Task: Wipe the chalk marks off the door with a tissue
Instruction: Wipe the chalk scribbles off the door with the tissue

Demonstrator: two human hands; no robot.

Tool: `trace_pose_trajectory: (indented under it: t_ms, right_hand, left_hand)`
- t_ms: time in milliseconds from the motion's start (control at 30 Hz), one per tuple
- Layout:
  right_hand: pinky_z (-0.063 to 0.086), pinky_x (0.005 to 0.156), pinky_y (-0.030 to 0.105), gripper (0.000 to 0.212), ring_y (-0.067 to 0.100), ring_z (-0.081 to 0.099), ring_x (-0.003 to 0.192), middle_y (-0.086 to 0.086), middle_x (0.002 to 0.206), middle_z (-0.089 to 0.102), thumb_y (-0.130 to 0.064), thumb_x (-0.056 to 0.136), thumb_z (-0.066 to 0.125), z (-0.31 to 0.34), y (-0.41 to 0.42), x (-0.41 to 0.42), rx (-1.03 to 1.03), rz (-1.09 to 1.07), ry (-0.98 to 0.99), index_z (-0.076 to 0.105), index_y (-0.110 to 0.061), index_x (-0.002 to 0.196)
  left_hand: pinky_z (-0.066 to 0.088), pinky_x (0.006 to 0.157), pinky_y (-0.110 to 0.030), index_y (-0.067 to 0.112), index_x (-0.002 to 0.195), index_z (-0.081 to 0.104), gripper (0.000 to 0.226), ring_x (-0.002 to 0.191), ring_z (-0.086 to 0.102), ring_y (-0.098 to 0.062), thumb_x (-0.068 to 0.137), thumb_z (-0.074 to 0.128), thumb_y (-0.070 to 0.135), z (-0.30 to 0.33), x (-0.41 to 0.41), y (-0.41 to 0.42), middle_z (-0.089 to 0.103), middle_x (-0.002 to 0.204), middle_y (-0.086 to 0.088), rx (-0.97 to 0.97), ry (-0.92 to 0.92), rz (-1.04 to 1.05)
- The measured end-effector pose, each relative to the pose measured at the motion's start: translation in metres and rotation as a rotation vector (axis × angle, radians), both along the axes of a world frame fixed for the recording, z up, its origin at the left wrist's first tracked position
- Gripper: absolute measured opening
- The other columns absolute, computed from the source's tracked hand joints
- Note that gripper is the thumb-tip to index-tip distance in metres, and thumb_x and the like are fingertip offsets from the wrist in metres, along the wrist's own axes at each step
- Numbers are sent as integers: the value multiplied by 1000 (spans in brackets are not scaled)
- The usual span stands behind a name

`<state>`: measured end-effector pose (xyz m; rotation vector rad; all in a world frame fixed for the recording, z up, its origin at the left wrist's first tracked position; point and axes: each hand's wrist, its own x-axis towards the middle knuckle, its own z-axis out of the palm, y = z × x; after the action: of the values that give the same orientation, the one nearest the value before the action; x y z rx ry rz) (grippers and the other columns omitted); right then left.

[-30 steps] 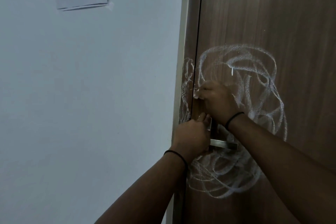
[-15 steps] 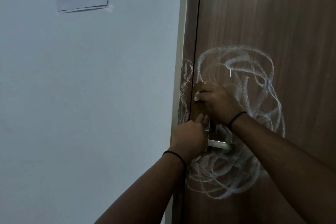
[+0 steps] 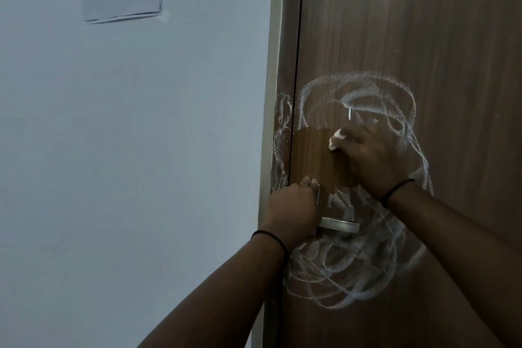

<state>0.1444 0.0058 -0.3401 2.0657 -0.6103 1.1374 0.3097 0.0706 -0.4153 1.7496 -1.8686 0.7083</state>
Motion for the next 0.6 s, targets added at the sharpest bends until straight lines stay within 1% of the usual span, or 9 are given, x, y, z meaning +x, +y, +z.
trace_pose_trajectory:
  t_ms: [100, 167, 233, 300, 400, 433, 467, 533, 600]
  right_hand:
    - [50, 81, 45, 14, 35, 57, 103, 16, 104, 64, -7, 93, 61, 17, -2, 16, 134, 31, -115, 72, -1, 100]
    - [51, 83, 44, 18, 34, 58, 108, 15, 109, 66, -7, 94, 60, 11, 1, 30, 169, 31, -59, 73, -3, 106]
    - [52, 85, 44, 19, 32, 58, 111, 13, 112, 66, -8, 92, 62, 1, 5, 32, 195, 39, 15, 74, -5, 107]
    - [54, 83, 43, 17, 32, 62, 107, 12, 108, 68, -4, 88, 66, -4, 6, 23, 179, 70, -1, 75, -6, 102]
    - [55, 82, 43, 18, 32, 66, 100, 11, 104, 71, 2, 86, 65, 10, -1, 11, 110, 96, -137, 77, -7, 97]
    - [55, 83, 44, 20, 32, 65, 101, 10, 104, 70, 0, 88, 62, 18, -4, 12, 96, 74, -189, 77, -9, 98]
    - [54, 83, 45, 21, 32, 64, 103, 9, 104, 70, -2, 90, 60, 25, -4, 16, 97, 53, -234, 76, -10, 99]
    - [53, 83, 43, 20, 31, 61, 103, 10, 106, 68, -4, 91, 59, 31, 0, 31, 110, 63, -241, 76, -8, 101]
    - [53, 83, 43, 17, 32, 60, 103, 13, 106, 67, -4, 91, 60, 24, 6, 44, 144, 76, -135, 75, -5, 100]
  left_hand:
    - [45, 65, -33, 18, 134, 56, 39, 96, 66, -27, 100, 38, 27, 6, -2, 1, 61, 134, -4, -46, 22, 2]
    - [41, 62, -32, 16, 124, 62, 36, 89, 67, -28, 102, 36, 27, 7, -5, 3, 66, 125, -6, -86, 52, 2]
    - [38, 62, -31, 14, 122, 63, 37, 87, 66, -28, 102, 35, 27, 7, -8, 6, 68, 119, -7, -108, 82, -10]
    - [39, 64, -31, 17, 126, 61, 38, 93, 66, -27, 102, 35, 27, 8, -7, 7, 66, 124, -5, -79, 80, -16]
    - [39, 67, -31, 19, 129, 60, 38, 97, 65, -26, 100, 35, 25, 12, -6, 7, 64, 129, -3, -40, 96, -6]
    - [39, 65, -30, 17, 125, 62, 37, 93, 66, -26, 100, 35, 24, 14, -7, 8, 67, 122, -4, -41, 107, -3]
    - [38, 61, -28, 14, 117, 65, 35, 85, 66, -27, 101, 36, 25, 15, -8, 9, 69, 107, -5, -46, 114, -5]
    - [34, 54, -27, 11, 96, 66, 31, 68, 58, -25, 99, 39, 26, 17, -8, 9, 56, 72, -1, -53, 141, -10]
    - [36, 55, -28, 12, 86, 64, 28, 62, 50, -22, 97, 44, 27, 20, -9, 9, 46, 66, 1, -37, 155, -5]
